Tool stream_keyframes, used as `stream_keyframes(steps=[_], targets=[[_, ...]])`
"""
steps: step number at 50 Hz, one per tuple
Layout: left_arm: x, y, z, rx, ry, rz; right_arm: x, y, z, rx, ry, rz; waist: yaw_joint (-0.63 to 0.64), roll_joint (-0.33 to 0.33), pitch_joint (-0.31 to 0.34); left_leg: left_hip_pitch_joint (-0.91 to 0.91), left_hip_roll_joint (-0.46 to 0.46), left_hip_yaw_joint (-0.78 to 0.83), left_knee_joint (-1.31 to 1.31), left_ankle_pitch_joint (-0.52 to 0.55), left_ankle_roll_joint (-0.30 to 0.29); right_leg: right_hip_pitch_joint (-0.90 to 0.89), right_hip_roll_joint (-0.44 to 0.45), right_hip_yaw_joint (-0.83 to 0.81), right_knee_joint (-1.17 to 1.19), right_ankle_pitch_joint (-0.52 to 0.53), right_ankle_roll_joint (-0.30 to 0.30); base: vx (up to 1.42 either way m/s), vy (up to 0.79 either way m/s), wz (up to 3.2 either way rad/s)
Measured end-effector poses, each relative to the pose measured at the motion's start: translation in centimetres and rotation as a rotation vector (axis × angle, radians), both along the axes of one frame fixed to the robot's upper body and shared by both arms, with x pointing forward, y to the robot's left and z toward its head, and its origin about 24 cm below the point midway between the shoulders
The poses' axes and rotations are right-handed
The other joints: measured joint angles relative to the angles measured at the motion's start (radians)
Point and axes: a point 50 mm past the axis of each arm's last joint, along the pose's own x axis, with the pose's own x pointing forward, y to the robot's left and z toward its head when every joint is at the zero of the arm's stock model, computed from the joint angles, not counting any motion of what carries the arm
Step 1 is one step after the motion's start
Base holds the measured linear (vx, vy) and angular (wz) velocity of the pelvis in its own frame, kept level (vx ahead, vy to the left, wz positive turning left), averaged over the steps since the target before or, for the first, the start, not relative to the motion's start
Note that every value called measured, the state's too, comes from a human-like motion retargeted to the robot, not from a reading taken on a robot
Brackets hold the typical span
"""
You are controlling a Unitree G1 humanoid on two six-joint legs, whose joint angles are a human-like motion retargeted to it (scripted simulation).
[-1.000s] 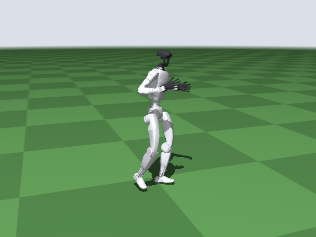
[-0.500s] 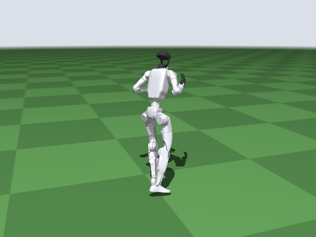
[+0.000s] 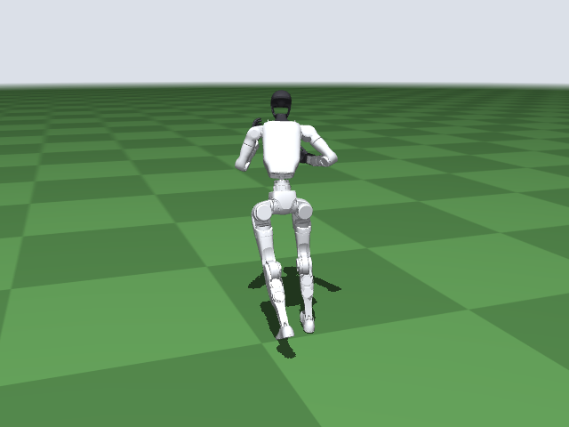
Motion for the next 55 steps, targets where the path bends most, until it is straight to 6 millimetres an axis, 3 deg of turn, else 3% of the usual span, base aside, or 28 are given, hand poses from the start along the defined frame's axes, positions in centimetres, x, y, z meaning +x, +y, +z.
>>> stream_keyframes(steps=[3,5,7,10,11,12,13,15,17,20,22,23,24,27,30,33,35,37,39,41,43,45,47,50,52,55], targets=[[1.5,0.2,-4.1,0.059,0.232,-0.061,2.9,1.0,1.4,0.001,-0.098,-0.028,0.092,-0.037,-0.003,-0.277,-0.031,0.062,0.515,-0.192,0.064,0.011,-0.032,0.021,0.088,-0.077,-0.054,0.94,-0.24,0.39],[1.7,1.8,-7.9,0.089,0.425,-0.014,4.3,1.2,4.3,-0.013,-0.246,-0.051,0.179,-0.044,-0.004,-0.437,0.015,0.155,0.722,-0.292,0.048,0.028,-0.040,0.029,0.157,-0.181,-0.080,0.98,-0.19,0.04],[0.3,3.6,-11.4,0.058,0.615,-0.038,4.4,2.2,8.5,-0.008,-0.451,-0.021,0.247,-0.077,-0.043,-0.590,0.014,0.209,0.739,-0.368,0.146,0.028,-0.061,0.020,0.159,-0.181,-0.040,1.02,-0.18,-0.02],[-4.2,7.0,-13.7,-0.159,0.817,-0.089,2.0,4.6,12.6,0.115,-0.659,0.091,0.370,-0.168,-0.109,-0.660,0.005,0.326,0.474,-0.343,0.138,0.071,-0.090,0.088,0.131,-0.066,-0.001,1.22,-0.12,-0.94],[-5.1,7.7,-13.9,-0.060,0.852,-0.014,1.1,5.0,12.9,0.143,-0.685,0.135,0.415,-0.190,-0.119,-0.633,-0.002,0.354,0.308,-0.307,0.114,0.102,-0.092,0.117,0.113,0.011,0.013,1.33,-0.01,-1.30],[-5.9,8.1,-13.9,-0.010,0.883,0.024,0.2,5.4,12.9,0.172,-0.697,0.180,0.458,-0.205,-0.124,-0.598,-0.006,0.376,0.142,-0.271,0.086,0.142,-0.088,0.145,0.093,0.089,0.025,1.37,0.07,-1.27],[-6.3,8.2,-14.0,-0.067,0.901,0.003,-0.5,5.7,12.6,0.201,-0.684,0.223,0.496,-0.205,-0.120,-0.546,-0.003,0.389,-0.024,-0.233,0.048,0.196,-0.072,0.171,0.070,0.171,0.033,1.39,0.12,-1.03],[-6.7,8.0,-14.1,0.131,0.916,0.047,-1.4,5.8,11.3,0.196,-0.627,0.299,0.531,-0.158,-0.092,-0.439,0.025,0.376,-0.247,-0.182,-0.045,0.345,-0.017,0.215,0.026,0.306,0.029,1.41,0.17,-0.44],[-5.8,6.9,-14.1,0.167,0.870,0.011,-1.3,5.7,9.4,0.175,-0.528,0.305,0.514,-0.096,-0.041,-0.350,0.065,0.328,-0.283,-0.149,-0.095,0.449,0.038,0.223,0.085,0.327,-0.006,1.38,0.15,0.33],[-2.3,4.1,-12.3,0.123,0.660,-0.055,0.2,5.4,5.6,0.114,-0.373,0.185,0.458,-0.064,0.013,-0.299,0.114,0.255,-0.115,-0.207,-0.059,0.365,0.045,0.126,0.433,0.137,-0.088,1.29,0.10,0.70],[0.2,2.0,-9.3,0.030,0.488,-0.139,1.4,4.4,2.4,0.075,-0.227,0.069,0.398,-0.100,0.015,-0.313,0.093,0.226,0.028,-0.323,-0.008,0.200,-0.003,0.100,0.659,-0.033,-0.108,1.22,0.06,0.83],[1.0,0.9,-7.2,-0.074,0.396,-0.246,1.5,3.7,1.0,0.073,-0.158,0.014,0.361,-0.117,0.008,-0.316,0.081,0.214,0.071,-0.365,0.008,0.115,-0.015,0.100,0.723,-0.102,-0.109,1.23,0.03,0.91],[1.2,0.2,-5.0,-0.057,0.287,-0.261,1.2,2.9,0.0,0.074,-0.103,-0.019,0.317,-0.121,-0.003,-0.300,0.079,0.200,0.083,-0.385,0.010,0.048,-0.017,0.089,0.737,-0.146,-0.107,1.26,0.01,0.98],[0.0,-0.8,0.7,0.000,-0.037,-0.230,-0.7,0.4,-0.6,0.083,-0.039,-0.074,0.156,-0.088,-0.048,-0.210,0.093,0.140,0.026,-0.336,-0.024,-0.078,-0.004,-0.005,0.568,-0.177,-0.082,1.34,-0.03,1.29],[-0.5,-1.2,2.9,-0.045,-0.141,-0.124,-2.1,-1.6,0.2,0.115,0.030,-0.072,-0.007,-0.042,-0.086,-0.103,0.092,0.065,-0.067,-0.130,-0.066,-0.099,0.000,-0.137,0.174,-0.067,-0.008,1.44,-0.18,1.52],[-0.4,-1.4,1.5,-0.053,-0.073,-0.131,-1.9,-1.7,-1.1,0.048,0.105,-0.073,-0.063,-0.075,-0.058,0.081,0.063,0.016,-0.134,0.117,-0.044,-0.050,-0.007,-0.119,-0.035,-0.014,0.066,1.53,-0.36,0.76],[0.2,-1.3,-0.4,0.051,0.010,-0.049,-1.4,-1.2,-1.8,0.015,0.113,-0.063,-0.039,-0.118,-0.026,0.109,0.019,0.003,0.008,0.132,-0.007,0.000,-0.028,-0.044,-0.031,0.006,0.065,1.48,-0.37,-0.12],[1.3,-1.3,-3.2,0.122,0.157,-0.055,0.2,-0.2,-1.7,0.024,0.070,-0.046,0.023,-0.130,-0.007,-0.032,-0.018,0.029,0.324,-0.011,0.034,0.019,-0.037,0.021,0.048,0.012,0.016,1.37,-0.32,-0.54],[2.3,-0.5,-7.1,0.134,0.370,-0.063,2.4,0.8,0.0,0.038,-0.036,-0.041,0.088,-0.101,0.002,-0.227,-0.004,0.067,0.598,-0.166,0.074,0.016,-0.020,0.046,0.151,-0.066,-0.047,1.32,-0.27,-0.45],[1.8,1.4,-11.5,0.111,0.594,-0.055,3.9,1.8,3.6,0.052,-0.225,-0.042,0.154,-0.081,-0.010,-0.414,0.020,0.104,0.739,-0.279,0.116,0.026,-0.008,0.053,0.215,-0.157,-0.074,1.36,-0.25,-0.35],[-0.9,4.1,-14.3,0.057,0.770,-0.070,3.8,3.0,8.0,0.119,-0.434,-0.014,0.235,-0.105,-0.053,-0.565,0.030,0.162,0.726,-0.329,0.146,0.052,-0.010,0.077,0.219,-0.178,-0.065,1.47,-0.26,-0.77],[-4.1,6.3,-15.0,-0.008,0.901,-0.086,1.9,4.1,10.9,0.255,-0.566,0.059,0.351,-0.178,-0.102,-0.633,0.031,0.259,0.548,-0.313,0.152,0.100,-0.029,0.137,0.183,-0.112,-0.042,1.58,-0.22,-1.55],[-6.0,7.3,-15.2,-0.181,0.979,-0.118,-0.2,4.9,11.8,0.360,-0.610,0.144,0.481,-0.232,-0.123,-0.596,0.044,0.375,0.227,-0.225,0.116,0.172,-0.037,0.212,0.132,0.043,-0.024,1.67,-0.06,-2.04],[-7.3,7.9,-14.7,0.034,0.994,-0.021,-2.0,5.2,10.9,0.362,-0.586,0.250,0.610,-0.189,-0.107,-0.441,0.090,0.463,-0.212,-0.128,-0.038,0.386,0.027,0.300,0.028,0.306,-0.001,1.73,0.15,-1.63],[-7.0,7.4,-13.9,0.106,0.940,-0.031,-2.1,5.0,9.2,0.314,-0.493,0.277,0.601,-0.108,-0.065,-0.345,0.133,0.412,-0.277,-0.146,-0.115,0.525,0.082,0.303,0.036,0.344,-0.020,1.72,0.26,-0.34],[-4.4,5.8,-12.4,0.181,0.781,-0.046,-1.0,4.5,5.8,0.231,-0.314,0.211,0.520,-0.038,-0.006,-0.250,0.191,0.299,-0.170,-0.141,-0.134,0.527,0.117,0.162,0.269,0.189,-0.092,1.59,0.25,0.52]])
